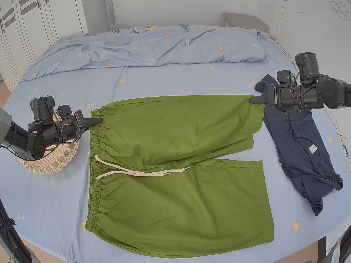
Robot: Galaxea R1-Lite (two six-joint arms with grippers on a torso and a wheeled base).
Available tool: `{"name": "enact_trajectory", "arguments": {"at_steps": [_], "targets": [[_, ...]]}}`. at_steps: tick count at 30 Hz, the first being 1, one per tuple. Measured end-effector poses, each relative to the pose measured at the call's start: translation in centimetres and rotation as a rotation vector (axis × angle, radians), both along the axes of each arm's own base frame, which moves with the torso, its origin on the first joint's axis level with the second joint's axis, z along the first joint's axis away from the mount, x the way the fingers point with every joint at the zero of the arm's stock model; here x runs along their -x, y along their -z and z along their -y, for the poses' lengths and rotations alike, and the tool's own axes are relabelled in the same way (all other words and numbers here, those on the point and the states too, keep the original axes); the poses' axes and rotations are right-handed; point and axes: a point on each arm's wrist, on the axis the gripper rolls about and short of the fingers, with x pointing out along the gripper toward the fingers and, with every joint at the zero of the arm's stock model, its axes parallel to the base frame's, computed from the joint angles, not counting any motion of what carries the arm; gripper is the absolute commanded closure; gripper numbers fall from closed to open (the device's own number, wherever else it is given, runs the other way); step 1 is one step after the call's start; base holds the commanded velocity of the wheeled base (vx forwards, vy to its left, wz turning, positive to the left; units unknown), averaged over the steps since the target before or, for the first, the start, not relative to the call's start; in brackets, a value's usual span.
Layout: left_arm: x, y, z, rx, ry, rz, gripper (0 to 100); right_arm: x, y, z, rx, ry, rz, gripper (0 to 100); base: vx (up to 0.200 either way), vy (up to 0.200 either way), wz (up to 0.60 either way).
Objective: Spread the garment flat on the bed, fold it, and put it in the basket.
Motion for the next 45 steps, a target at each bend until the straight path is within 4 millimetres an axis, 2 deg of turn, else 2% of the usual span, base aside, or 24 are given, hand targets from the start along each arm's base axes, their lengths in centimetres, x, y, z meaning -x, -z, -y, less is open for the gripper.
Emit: {"name": "enact_trajectory", "arguments": {"at_steps": [4,10,19,20,21,22,33,41,45], "targets": [[-0.4,0.2,-0.2,-0.002,-0.003,0.026,100,-1.8,0.8,0.1,0.001,0.013,0.005,100,0.0,0.0,0.0],[-0.9,0.8,-0.3,-0.004,-0.006,0.046,100,-4.3,0.8,0.0,-0.003,0.023,0.04,100,0.0,0.0,0.0],[-1.7,1.7,-0.2,-0.004,-0.003,0.046,100,-7.0,1.3,-0.4,0.002,0.041,0.058,100,0.0,0.0,0.0],[-1.8,1.8,-0.3,-0.004,-0.004,0.046,0,-7.3,1.4,-0.4,0.002,0.041,0.06,100,0.0,0.0,0.0],[-1.9,1.8,-0.3,-0.004,-0.005,0.044,0,-7.5,1.5,-0.4,0.001,0.041,0.065,100,0.0,0.0,0.0],[-2.0,1.9,-0.3,-0.004,-0.006,0.044,0,-7.7,1.6,-0.5,0.001,0.041,0.068,0,0.0,0.0,0.0],[-2.7,2.7,-0.6,-0.003,-0.01,0.035,0,-9.2,4.7,-1.0,0.019,0.052,-0.032,0,0.0,0.0,0.0],[-2.9,2.9,-0.5,-0.003,-0.009,0.03,0,-9.2,4.9,-0.2,-0.031,0.107,-0.098,0,0.0,0.0,0.0],[-2.9,3.1,-0.4,-0.003,-0.006,0.025,0,-8.2,3.9,1.1,-0.073,0.164,-0.188,0,0.0,0.0,0.0]]}}
